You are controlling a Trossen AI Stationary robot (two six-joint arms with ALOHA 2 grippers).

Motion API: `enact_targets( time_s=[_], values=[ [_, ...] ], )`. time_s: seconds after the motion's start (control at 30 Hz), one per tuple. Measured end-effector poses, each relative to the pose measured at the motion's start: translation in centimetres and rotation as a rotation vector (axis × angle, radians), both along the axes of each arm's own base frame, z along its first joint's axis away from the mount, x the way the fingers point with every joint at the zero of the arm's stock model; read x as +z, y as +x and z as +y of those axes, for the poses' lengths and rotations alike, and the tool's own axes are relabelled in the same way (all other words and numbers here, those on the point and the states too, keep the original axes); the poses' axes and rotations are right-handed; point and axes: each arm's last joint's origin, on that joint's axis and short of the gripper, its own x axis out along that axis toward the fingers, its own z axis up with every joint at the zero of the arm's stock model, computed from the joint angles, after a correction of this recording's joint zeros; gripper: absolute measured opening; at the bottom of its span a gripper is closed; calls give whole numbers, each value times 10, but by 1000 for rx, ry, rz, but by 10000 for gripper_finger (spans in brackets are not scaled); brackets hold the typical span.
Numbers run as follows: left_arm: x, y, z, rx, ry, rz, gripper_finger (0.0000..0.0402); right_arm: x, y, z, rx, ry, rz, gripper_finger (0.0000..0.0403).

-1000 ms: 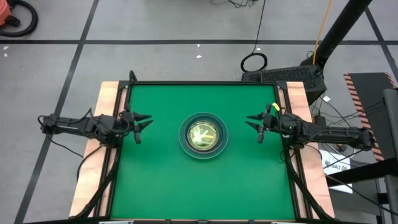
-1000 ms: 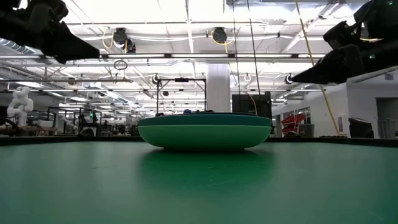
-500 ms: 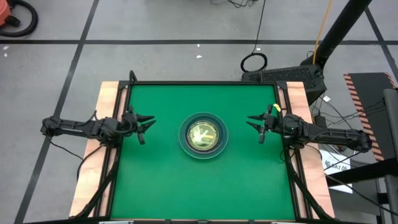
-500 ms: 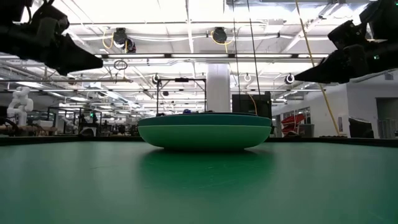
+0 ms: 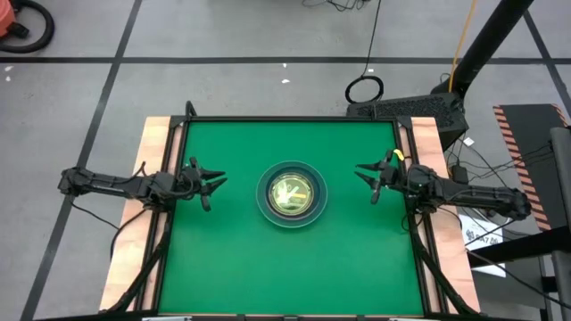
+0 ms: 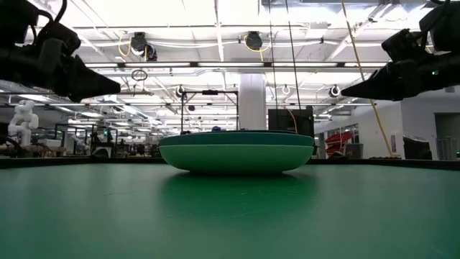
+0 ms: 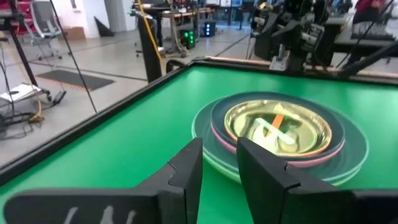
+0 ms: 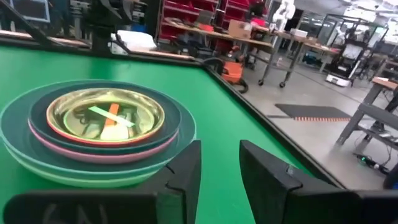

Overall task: Stack plastic plates
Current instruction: Return to Home Position

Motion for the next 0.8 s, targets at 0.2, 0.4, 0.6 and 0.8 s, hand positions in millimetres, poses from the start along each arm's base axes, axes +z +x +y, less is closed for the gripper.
enact_targets(
  time_s=[0.2, 0.4, 0.6, 0.8],
  values=[
    [3, 0, 0, 1, 35, -22, 106, 0, 0, 0, -2, -14, 8, 102],
    [2, 0, 1, 37, 11, -20, 106, -1, 0, 0, 0, -8, 8, 102],
    [2, 0, 1, 33, 43, -6, 106, -1, 0, 0, 0, -7, 8, 102],
    [2, 0, 1, 32, 45, -4, 106, 1, -1, 2, 18, -10, -13, 102]
  ],
)
